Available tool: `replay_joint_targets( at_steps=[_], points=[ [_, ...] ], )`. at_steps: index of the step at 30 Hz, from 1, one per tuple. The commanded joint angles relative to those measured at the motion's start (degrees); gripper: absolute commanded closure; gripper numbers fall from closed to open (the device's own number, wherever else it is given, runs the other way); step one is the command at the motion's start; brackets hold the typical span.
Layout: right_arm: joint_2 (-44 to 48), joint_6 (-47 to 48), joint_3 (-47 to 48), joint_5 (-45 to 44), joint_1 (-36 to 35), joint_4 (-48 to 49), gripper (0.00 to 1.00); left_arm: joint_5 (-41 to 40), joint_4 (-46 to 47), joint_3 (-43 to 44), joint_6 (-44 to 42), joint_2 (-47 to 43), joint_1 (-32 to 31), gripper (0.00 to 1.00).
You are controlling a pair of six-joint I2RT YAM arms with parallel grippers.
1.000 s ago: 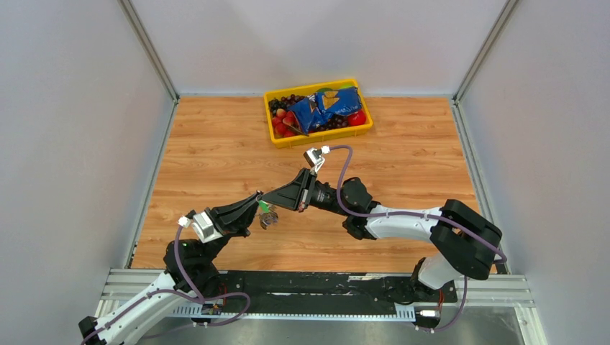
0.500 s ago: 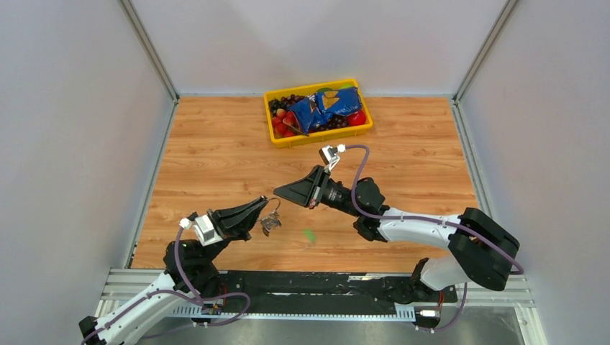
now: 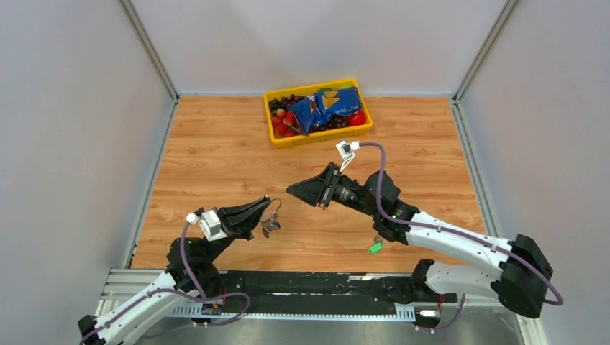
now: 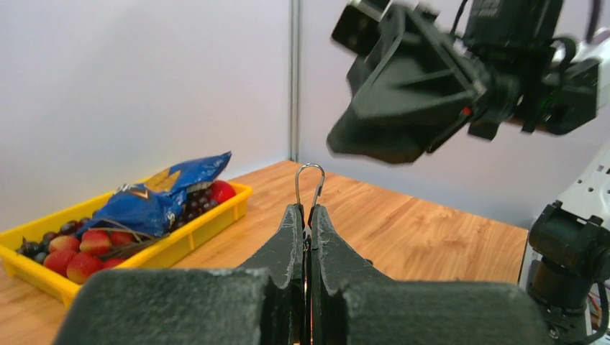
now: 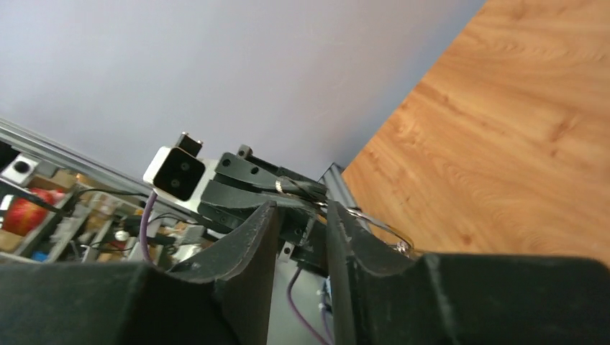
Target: Put the keys on the keyring
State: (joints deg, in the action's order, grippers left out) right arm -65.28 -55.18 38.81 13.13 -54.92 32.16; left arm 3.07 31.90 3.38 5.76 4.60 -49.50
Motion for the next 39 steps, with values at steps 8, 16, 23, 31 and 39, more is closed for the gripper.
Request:
replay_joint_targets(
  at_steps=[8,16,23,31,39],
  points=[
    [-2.2,23.2,20.0,1.4,0.2,-28.3,0.56,-2.8,-2.9,5.7,4.1,7.4,-0.1,1.0],
    [-5.5,33.9,25.4,5.8,-0.4,-34.7,0.52,-0.4,-6.2,8.9,6.9,10.2,-0.2,1.0],
    [-7.8,35.7,29.5,8.3,-1.7,-38.9,0.55,2.4,-6.2,9.7,8.3,11.3,-0.1,1.0],
    [-9.5,34.4,31.0,4.9,-3.1,-41.7,0.58,1.3,-6.5,9.5,8.2,10.5,-0.2,1.0],
    [-10.2,34.7,32.7,2.0,-4.3,-44.1,0.67,0.8,-6.5,9.4,8.1,10.3,-0.2,1.0]
  ],
)
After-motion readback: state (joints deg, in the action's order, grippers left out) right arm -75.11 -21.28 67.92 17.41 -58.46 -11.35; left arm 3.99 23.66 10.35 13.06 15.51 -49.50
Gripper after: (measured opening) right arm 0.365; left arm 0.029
